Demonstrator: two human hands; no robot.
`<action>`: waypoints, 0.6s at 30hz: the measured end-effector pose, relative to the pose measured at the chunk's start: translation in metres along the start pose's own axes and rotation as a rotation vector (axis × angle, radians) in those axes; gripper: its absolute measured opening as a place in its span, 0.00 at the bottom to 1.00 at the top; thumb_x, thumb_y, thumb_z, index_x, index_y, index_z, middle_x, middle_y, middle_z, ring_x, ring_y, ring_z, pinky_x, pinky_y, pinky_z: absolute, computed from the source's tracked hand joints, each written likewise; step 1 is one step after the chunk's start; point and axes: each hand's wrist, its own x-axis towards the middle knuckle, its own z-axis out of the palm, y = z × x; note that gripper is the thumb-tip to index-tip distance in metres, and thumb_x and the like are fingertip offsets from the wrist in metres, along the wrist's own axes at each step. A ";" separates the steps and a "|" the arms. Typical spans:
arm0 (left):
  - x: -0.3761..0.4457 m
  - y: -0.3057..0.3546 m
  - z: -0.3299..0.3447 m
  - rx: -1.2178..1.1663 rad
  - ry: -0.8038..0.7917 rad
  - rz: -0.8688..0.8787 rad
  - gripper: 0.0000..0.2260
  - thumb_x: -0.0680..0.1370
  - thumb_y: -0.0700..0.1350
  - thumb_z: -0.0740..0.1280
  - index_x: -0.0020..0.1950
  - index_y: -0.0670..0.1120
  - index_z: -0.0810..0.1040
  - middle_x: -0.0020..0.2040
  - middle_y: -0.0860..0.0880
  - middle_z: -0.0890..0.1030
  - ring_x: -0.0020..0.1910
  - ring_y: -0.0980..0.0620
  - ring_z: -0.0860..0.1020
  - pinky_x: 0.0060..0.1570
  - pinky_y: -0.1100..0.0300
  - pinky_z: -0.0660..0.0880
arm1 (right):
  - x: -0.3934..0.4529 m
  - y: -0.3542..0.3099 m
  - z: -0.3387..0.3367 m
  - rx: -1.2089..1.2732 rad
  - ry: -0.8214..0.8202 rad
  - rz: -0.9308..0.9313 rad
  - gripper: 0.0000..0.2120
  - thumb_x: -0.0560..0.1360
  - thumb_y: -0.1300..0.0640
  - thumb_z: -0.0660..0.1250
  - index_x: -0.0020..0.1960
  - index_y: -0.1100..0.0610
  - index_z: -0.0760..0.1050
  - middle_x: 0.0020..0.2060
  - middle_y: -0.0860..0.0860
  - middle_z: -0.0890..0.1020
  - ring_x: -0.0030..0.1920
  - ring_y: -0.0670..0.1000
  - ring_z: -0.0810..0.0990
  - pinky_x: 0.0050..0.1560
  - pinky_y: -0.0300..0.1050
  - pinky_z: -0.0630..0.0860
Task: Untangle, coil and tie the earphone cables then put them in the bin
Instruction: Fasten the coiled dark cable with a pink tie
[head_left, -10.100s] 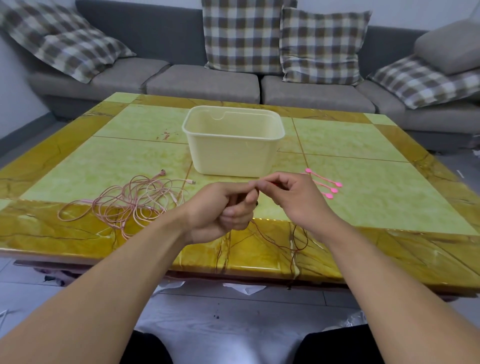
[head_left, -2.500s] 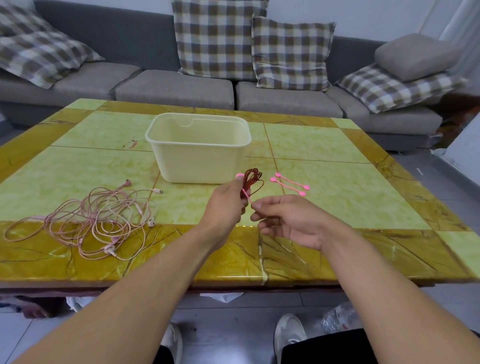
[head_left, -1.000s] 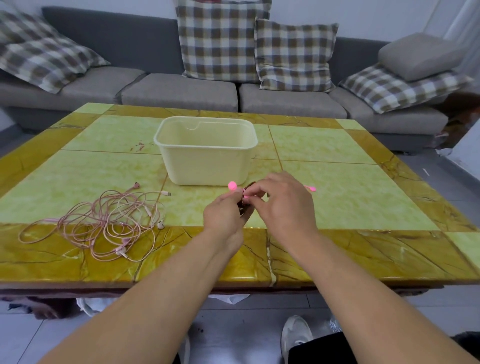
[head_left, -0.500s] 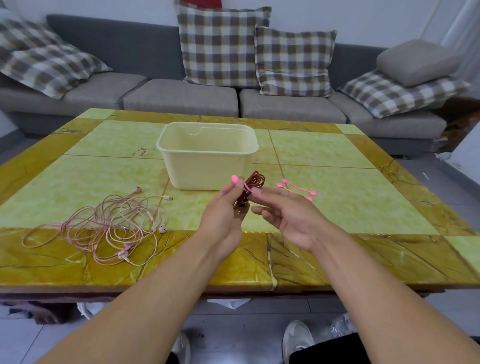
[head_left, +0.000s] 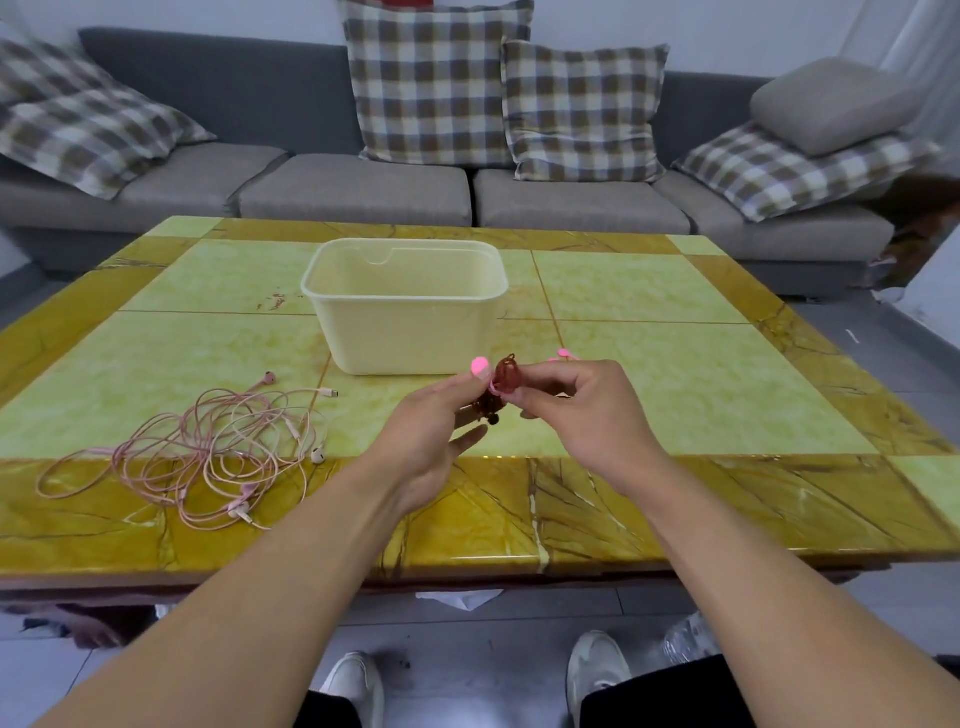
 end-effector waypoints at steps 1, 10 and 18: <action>0.000 0.000 -0.001 0.023 0.008 -0.013 0.10 0.79 0.47 0.71 0.54 0.44 0.86 0.51 0.48 0.86 0.54 0.50 0.81 0.63 0.51 0.74 | 0.000 -0.001 0.000 -0.040 -0.004 -0.026 0.07 0.74 0.62 0.76 0.51 0.54 0.87 0.41 0.45 0.87 0.37 0.39 0.83 0.47 0.20 0.70; -0.003 0.007 -0.010 -0.038 -0.101 -0.205 0.09 0.78 0.39 0.69 0.55 0.37 0.84 0.48 0.41 0.83 0.38 0.51 0.80 0.38 0.62 0.77 | 0.001 0.003 -0.010 -0.419 -0.142 -0.181 0.09 0.74 0.59 0.76 0.50 0.46 0.87 0.39 0.40 0.81 0.41 0.39 0.79 0.54 0.21 0.64; -0.006 -0.002 -0.009 -0.085 -0.132 -0.228 0.11 0.79 0.37 0.68 0.57 0.30 0.81 0.50 0.36 0.84 0.45 0.44 0.84 0.47 0.57 0.84 | 0.000 0.010 -0.006 -0.542 -0.183 -0.117 0.08 0.73 0.61 0.77 0.50 0.50 0.88 0.37 0.38 0.82 0.40 0.35 0.80 0.43 0.26 0.71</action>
